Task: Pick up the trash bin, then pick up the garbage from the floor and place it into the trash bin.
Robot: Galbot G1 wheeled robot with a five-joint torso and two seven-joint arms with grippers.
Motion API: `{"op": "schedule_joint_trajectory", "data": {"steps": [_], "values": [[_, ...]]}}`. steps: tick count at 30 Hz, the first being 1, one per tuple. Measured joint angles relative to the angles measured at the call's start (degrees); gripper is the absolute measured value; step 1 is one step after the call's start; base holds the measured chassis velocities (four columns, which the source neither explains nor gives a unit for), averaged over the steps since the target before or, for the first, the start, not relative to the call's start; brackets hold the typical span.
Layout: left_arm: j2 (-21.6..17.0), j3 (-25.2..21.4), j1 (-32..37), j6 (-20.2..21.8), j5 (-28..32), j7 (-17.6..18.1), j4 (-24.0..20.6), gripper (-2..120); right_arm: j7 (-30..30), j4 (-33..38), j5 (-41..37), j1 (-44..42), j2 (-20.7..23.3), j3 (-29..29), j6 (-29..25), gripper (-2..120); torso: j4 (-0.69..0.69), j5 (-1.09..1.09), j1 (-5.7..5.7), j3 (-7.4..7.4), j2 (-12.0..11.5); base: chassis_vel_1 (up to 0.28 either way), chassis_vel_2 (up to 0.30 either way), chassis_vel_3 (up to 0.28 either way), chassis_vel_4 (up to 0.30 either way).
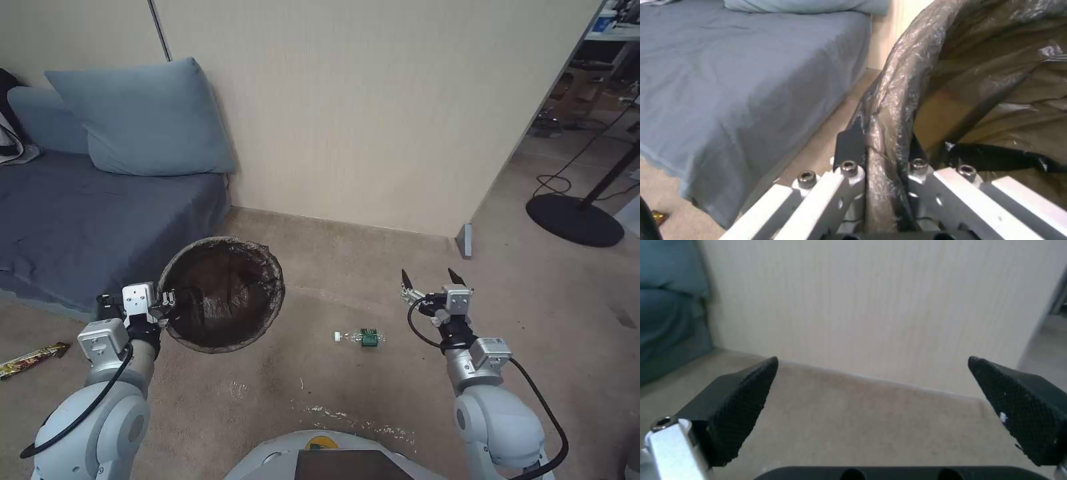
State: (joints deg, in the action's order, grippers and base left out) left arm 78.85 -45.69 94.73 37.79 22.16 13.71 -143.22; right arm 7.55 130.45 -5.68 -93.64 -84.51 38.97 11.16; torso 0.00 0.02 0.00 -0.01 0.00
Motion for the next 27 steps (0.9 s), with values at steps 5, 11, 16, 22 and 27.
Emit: {"op": "schedule_joint_trajectory", "data": {"steps": [5,11,16,22,27], "values": [[-0.4,-0.4,0.2,0.3,0.3,0.0,0.0,4,3.0,-2.0,-4.2,1.3,7.0,1.3,1.2,100,0.01,0.00,0.00,0.00,0.0,0.000,0.000,0.000,0.000],[-0.4,-0.4,0.4,0.8,0.4,0.2,0.0,4,6.5,-6.0,-9.1,3.2,15.2,1.5,1.9,100,-0.01,0.02,0.00,0.00,0.0,0.000,0.000,0.000,0.000],[-0.6,-0.2,0.4,1.3,0.5,0.5,0.0,4,11.1,-10.0,-12.8,4.6,23.2,1.5,2.4,100,0.00,0.01,0.00,0.00,0.0,0.000,0.000,0.000,0.000],[-1.0,-0.3,0.8,1.6,0.8,0.8,0.0,4,18.3,-16.9,-14.6,8.1,28.0,-0.3,3.0,100,0.00,0.00,0.00,0.01,0.0,0.000,0.000,0.000,0.000],[-0.9,-0.5,1.0,1.6,0.9,0.9,0.0,4,23.7,-22.7,-12.7,12.0,29.1,-2.5,3.8,100,0.01,0.00,0.00,0.01,0.0,0.000,0.000,0.000,0.000]]}}
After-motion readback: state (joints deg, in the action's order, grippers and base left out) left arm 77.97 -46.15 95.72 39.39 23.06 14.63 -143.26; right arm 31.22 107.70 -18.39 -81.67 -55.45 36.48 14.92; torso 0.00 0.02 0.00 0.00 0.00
